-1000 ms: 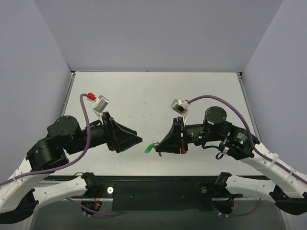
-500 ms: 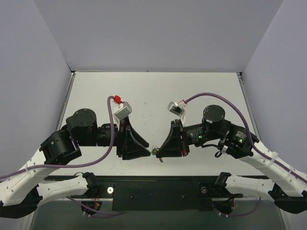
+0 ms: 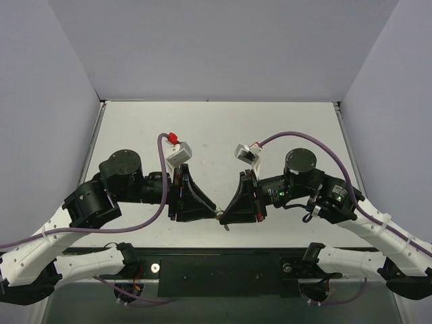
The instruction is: Remove the keys from the keyring
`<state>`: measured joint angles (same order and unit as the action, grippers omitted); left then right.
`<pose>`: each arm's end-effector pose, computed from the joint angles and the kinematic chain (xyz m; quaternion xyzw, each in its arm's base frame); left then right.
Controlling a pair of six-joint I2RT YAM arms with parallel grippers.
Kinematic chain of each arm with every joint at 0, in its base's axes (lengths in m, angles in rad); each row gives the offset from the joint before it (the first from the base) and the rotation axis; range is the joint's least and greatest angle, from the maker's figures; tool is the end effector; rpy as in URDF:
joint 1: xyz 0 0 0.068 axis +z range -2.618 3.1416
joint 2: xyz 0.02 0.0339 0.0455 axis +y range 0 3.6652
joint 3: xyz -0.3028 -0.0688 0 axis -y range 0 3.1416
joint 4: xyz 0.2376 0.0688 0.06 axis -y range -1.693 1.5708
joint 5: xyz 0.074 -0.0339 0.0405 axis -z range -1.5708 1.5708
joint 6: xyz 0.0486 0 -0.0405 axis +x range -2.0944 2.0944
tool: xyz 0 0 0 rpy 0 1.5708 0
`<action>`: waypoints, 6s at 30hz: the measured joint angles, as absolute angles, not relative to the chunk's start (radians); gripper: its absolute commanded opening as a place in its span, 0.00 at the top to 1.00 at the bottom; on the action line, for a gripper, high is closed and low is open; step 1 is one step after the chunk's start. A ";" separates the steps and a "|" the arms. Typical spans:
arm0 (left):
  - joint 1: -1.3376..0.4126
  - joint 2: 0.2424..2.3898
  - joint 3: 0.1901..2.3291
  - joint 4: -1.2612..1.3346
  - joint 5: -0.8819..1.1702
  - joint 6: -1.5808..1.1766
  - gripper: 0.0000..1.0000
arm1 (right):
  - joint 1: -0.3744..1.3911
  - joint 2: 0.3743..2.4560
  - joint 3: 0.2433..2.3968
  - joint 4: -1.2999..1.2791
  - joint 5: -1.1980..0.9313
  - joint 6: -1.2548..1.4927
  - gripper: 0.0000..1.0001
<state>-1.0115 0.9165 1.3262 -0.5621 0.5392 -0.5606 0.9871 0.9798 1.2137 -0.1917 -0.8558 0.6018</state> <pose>0.0553 -0.1354 0.4859 0.3326 0.6742 -0.5870 0.3005 0.0654 0.1656 0.4828 -0.4146 0.5606 0.6698 0.2553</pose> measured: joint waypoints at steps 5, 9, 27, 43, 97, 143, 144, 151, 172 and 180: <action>-1.011 0.928 1.326 -0.557 0.556 -0.564 0.73 | 0.991 0.981 1.216 -0.192 -0.856 0.599 1.00; -1.011 0.933 1.326 -0.557 0.562 -0.565 0.83 | 0.991 0.987 1.219 -0.200 -0.853 0.594 1.00; -1.009 0.903 1.312 -0.527 0.448 -0.635 1.00 | 1.001 0.917 1.192 -0.150 -0.720 0.591 0.55; -1.009 0.826 1.203 -0.246 0.308 -0.854 1.00 | 1.026 0.832 1.007 0.290 -0.395 0.756 0.76; -1.019 0.793 1.192 -0.228 0.208 -0.862 1.00 | 1.089 0.874 1.008 0.403 -0.292 0.770 0.93; -1.020 0.695 1.056 -0.383 0.296 -0.661 0.28 | 1.087 0.932 1.212 -0.028 -0.450 0.725 1.00; -1.020 0.699 1.053 -0.364 0.303 -0.667 0.28 | 1.087 0.933 1.211 -0.018 -0.450 0.731 1.00; -1.020 0.710 1.074 -0.341 0.315 -0.650 0.35 | 1.087 0.948 1.211 0.006 -0.451 0.743 1.00; -1.020 0.831 1.330 -0.593 0.422 -0.466 0.56 | 1.081 0.969 1.209 -0.041 -0.577 0.712 1.00; -1.020 0.807 1.261 -0.519 0.436 -0.505 0.66 | 1.079 0.969 1.204 -0.007 -0.581 0.719 1.00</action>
<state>-1.0203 0.8074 1.2610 -0.5186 0.4362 -0.5049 1.0794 0.9688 1.2041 -0.0071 -0.5808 0.7185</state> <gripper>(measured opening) 0.356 0.007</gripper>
